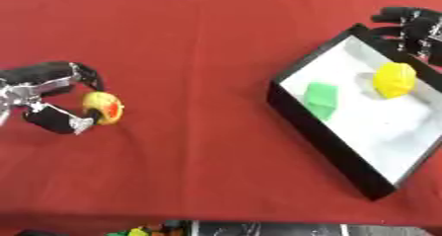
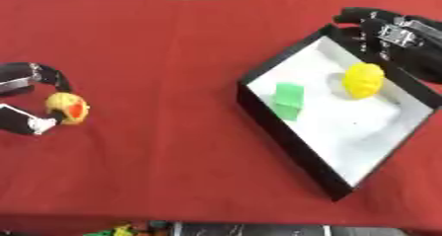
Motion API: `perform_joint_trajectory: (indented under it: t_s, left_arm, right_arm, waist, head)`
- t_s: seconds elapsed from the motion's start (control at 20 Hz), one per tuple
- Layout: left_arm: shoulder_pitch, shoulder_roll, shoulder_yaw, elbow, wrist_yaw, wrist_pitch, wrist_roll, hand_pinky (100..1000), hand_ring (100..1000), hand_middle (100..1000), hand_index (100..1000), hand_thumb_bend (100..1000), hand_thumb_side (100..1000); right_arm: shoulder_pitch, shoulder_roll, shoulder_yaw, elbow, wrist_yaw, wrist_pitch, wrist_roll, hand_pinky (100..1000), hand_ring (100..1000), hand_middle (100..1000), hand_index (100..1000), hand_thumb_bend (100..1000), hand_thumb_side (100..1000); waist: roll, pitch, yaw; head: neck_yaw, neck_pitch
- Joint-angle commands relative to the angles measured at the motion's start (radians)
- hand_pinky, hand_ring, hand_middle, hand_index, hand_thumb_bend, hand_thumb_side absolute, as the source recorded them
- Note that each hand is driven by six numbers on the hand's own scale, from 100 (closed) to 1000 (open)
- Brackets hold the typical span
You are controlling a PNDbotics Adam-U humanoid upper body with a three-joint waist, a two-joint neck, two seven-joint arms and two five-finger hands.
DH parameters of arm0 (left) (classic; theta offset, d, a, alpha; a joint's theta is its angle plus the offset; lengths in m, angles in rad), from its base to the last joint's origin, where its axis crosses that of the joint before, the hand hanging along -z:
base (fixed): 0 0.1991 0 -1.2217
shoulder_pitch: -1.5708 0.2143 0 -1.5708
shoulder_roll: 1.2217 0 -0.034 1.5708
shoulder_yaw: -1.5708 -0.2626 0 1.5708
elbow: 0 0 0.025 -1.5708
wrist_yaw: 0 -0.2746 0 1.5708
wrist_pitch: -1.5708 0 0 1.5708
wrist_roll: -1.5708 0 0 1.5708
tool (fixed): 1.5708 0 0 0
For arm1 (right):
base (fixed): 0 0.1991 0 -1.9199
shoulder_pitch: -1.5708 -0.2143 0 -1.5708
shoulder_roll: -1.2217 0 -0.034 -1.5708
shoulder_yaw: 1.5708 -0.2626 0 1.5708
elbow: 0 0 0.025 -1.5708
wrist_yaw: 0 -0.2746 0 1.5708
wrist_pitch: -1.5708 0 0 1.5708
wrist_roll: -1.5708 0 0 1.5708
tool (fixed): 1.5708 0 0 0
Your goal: Pick up the objects with one hand, pass them to the other hand, and then place them into the box on the other side of the table.
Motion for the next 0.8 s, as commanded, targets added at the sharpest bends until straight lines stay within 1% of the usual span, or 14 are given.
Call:
perform_joint_trajectory:
  t_s: [0.05, 0.15, 0.25, 0.35, 0.6, 0.8]
  left_arm:
    - [-0.011, -0.003, 0.068, -0.069, 0.039, 0.036, 0.031, 931, 760, 600, 660, 100, 280]
    - [-0.001, -0.018, 0.100, -0.107, 0.072, 0.056, 0.063, 924, 750, 581, 656, 100, 300]
    - [0.004, -0.028, 0.112, -0.134, 0.102, 0.060, 0.098, 913, 740, 566, 652, 100, 308]
    - [0.004, -0.038, 0.116, -0.150, 0.111, 0.056, 0.136, 904, 733, 557, 649, 100, 306]
    - [-0.001, -0.089, 0.129, -0.155, 0.077, 0.028, 0.233, 887, 720, 539, 645, 100, 314]
    - [-0.005, -0.148, 0.138, -0.136, 0.041, -0.008, 0.307, 888, 718, 534, 646, 100, 324]
  right_arm:
    - [-0.035, -0.033, -0.002, -0.035, -0.038, 0.006, -0.005, 1000, 1000, 1000, 1000, 100, 679]
    - [-0.057, -0.037, 0.007, -0.049, -0.063, 0.013, -0.005, 1000, 1000, 1000, 1000, 100, 668]
    - [-0.079, -0.039, 0.017, -0.059, -0.082, 0.020, -0.004, 1000, 1000, 1000, 1000, 100, 659]
    - [-0.096, -0.039, 0.025, -0.068, -0.098, 0.026, -0.002, 1000, 1000, 1000, 1000, 100, 651]
    - [-0.159, -0.029, 0.059, -0.090, -0.130, 0.036, 0.016, 1000, 1000, 1000, 1000, 100, 629]
    - [-0.213, -0.007, 0.100, -0.101, -0.117, 0.036, 0.057, 1000, 1000, 1000, 1000, 100, 627]
  waist:
    - [0.001, -0.026, 0.003]
    - [0.000, -0.026, 0.002]
    - [-0.002, -0.026, 0.003]
    - [-0.005, -0.026, 0.004]
    - [-0.010, -0.029, 0.006]
    - [-0.016, -0.031, 0.006]
  head:
    - [-0.012, -0.006]
    - [-0.014, -0.008]
    - [-0.018, -0.010]
    - [-0.020, -0.013]
    - [-0.026, -0.022]
    - [-0.033, -0.028]
